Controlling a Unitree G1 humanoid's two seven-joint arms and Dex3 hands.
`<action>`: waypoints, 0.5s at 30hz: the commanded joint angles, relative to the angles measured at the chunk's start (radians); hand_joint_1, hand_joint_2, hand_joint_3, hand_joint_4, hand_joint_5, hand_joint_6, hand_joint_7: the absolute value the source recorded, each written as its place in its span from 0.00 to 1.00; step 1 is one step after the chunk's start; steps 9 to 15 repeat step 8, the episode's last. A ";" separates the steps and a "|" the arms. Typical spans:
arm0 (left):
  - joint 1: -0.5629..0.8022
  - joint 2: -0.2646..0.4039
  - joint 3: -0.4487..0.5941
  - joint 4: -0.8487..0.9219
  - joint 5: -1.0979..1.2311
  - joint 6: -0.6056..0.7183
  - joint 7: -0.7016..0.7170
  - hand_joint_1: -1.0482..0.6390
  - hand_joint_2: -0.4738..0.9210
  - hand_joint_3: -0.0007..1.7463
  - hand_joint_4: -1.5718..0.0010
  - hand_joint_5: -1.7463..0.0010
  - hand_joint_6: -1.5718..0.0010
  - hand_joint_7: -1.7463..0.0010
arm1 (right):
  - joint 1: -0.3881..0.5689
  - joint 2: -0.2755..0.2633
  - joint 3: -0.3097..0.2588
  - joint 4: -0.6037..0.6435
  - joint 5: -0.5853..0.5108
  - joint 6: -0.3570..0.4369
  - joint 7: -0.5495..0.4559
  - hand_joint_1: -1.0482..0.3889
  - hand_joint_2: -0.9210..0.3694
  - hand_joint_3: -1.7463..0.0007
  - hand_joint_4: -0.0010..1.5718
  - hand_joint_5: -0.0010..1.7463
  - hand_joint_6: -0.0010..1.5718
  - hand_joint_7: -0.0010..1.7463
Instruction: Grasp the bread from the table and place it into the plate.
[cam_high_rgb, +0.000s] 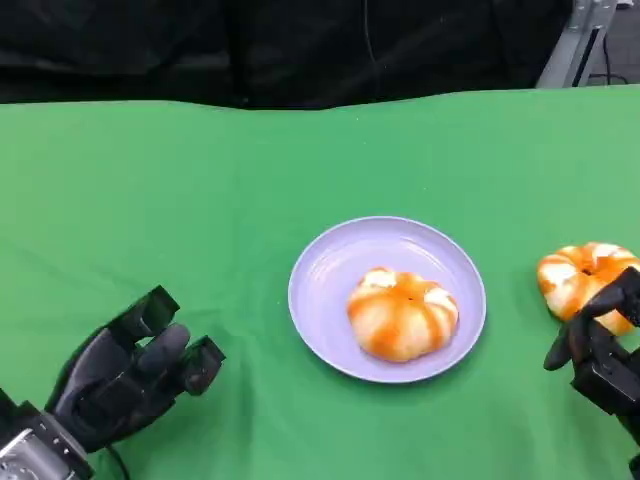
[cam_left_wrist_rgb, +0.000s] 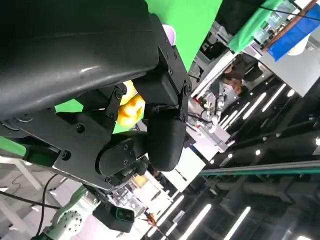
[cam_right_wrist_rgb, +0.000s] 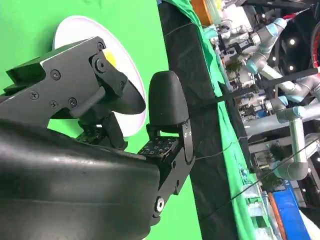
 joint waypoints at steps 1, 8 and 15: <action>0.007 0.006 0.009 -0.017 0.012 0.001 0.015 0.56 0.75 0.51 0.48 0.00 0.41 0.20 | 0.005 -0.010 -0.009 -0.010 0.007 -0.004 0.000 0.68 0.26 0.34 0.49 1.00 0.43 0.91; 0.009 0.004 0.006 -0.028 0.017 -0.003 0.022 0.57 0.74 0.51 0.48 0.00 0.41 0.17 | 0.001 -0.013 -0.012 -0.003 0.006 -0.012 0.006 0.67 0.27 0.34 0.50 1.00 0.44 0.91; 0.009 0.004 0.006 -0.028 0.017 -0.003 0.022 0.57 0.74 0.51 0.48 0.00 0.41 0.17 | 0.001 -0.013 -0.012 -0.003 0.006 -0.012 0.006 0.67 0.27 0.34 0.50 1.00 0.44 0.91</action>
